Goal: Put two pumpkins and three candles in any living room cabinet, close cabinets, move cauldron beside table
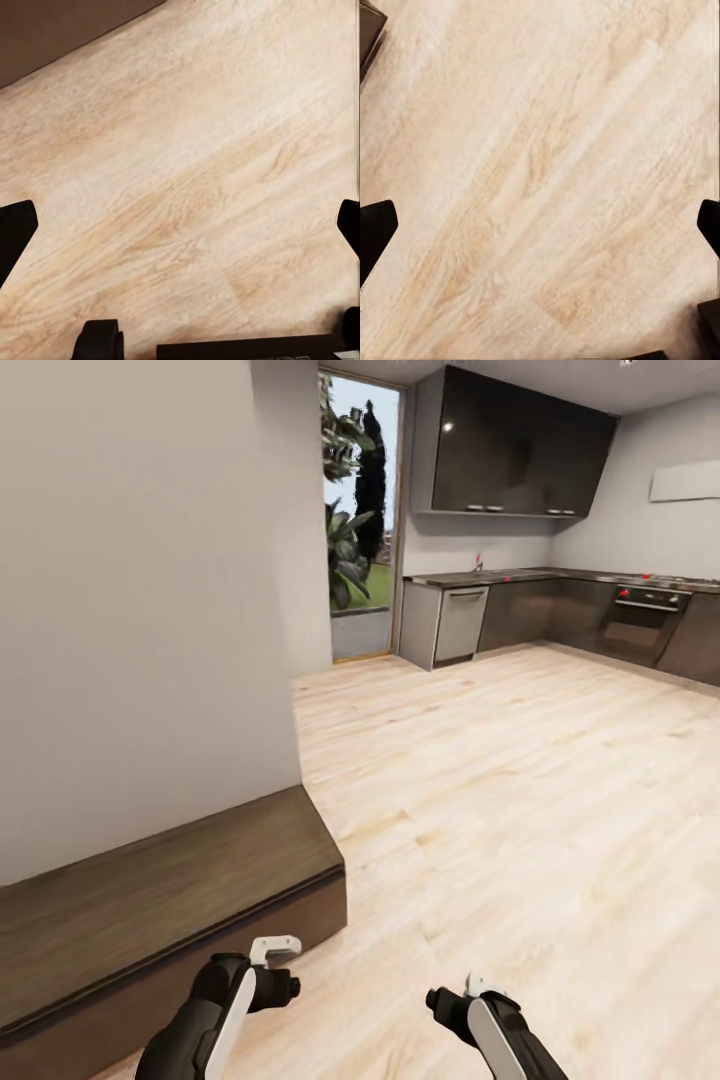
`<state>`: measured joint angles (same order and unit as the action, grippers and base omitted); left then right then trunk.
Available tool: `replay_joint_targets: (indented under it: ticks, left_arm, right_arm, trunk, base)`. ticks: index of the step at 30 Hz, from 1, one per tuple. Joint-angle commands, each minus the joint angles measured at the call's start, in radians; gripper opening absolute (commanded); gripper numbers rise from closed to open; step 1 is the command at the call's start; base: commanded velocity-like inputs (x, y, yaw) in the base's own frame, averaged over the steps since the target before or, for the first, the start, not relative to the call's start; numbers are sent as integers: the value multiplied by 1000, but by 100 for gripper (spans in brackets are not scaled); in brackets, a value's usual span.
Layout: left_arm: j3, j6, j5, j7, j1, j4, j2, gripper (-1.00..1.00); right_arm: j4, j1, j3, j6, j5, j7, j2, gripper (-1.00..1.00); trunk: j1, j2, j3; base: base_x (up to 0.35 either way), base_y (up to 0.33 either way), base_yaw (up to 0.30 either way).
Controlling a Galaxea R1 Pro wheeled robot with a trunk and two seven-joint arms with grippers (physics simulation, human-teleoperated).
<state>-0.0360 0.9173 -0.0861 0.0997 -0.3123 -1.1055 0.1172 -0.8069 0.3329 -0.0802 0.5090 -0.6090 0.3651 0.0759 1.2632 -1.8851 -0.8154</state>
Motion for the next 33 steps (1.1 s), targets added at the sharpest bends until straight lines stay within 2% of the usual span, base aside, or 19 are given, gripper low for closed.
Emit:
replay_joint_targets:
  ticks: [1, 10, 27, 33]
  left_arm:
    - [0, 0, -1, -1, 0, 1, 0, 100]
    - [2, 0, -1, -2, 0, 3, 0, 100]
    - [1, 0, 0, 0, 0, 3, 1, 100]
    - [1, 0, -1, 0, 0, 3, 1, 100]
  right_arm:
    - [1, 0, 10, 0, 0, 0, 0, 100]
    - [3, 0, 50, 3, -1, 1, 1, 100]
    - [12, 0, 54, 0, -1, 0, 0, 100]
    - [11, 0, 54, 0, -1, 0, 0, 100]
  trunk:
    - [-4, 7, 3]
    - [-38, 70, 32]
    - [-104, 189, 92]
    - [-127, 231, 113]
  base:
    - [0, 0, -288]
    - [0, 0, -288]
    - [-2, 0, -288]
    - [-228, 0, -288]
